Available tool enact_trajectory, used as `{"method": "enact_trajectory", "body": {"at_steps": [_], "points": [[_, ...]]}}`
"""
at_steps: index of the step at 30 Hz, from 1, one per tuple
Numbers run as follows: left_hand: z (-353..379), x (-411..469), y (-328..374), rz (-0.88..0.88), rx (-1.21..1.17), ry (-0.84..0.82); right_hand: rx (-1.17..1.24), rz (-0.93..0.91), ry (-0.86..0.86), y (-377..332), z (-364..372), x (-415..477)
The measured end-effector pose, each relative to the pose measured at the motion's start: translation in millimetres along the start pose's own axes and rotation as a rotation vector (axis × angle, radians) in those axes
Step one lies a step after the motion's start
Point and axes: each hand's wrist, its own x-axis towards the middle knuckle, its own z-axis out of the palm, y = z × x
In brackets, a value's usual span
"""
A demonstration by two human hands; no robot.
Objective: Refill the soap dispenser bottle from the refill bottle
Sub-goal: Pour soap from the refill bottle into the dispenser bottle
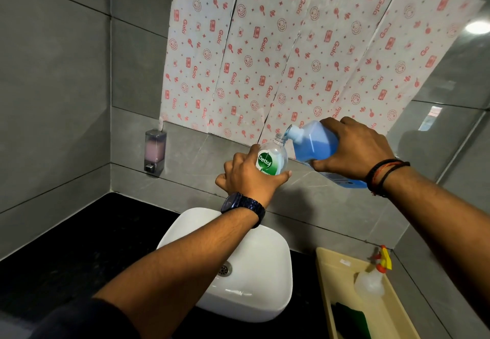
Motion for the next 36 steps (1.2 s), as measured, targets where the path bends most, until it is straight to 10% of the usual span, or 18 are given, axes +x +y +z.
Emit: {"method": "enact_trajectory", "body": {"at_steps": [36], "points": [[15,0,2,0.017,0.011,0.004,-0.004,0.009,-0.018,10,1,-1]]}}
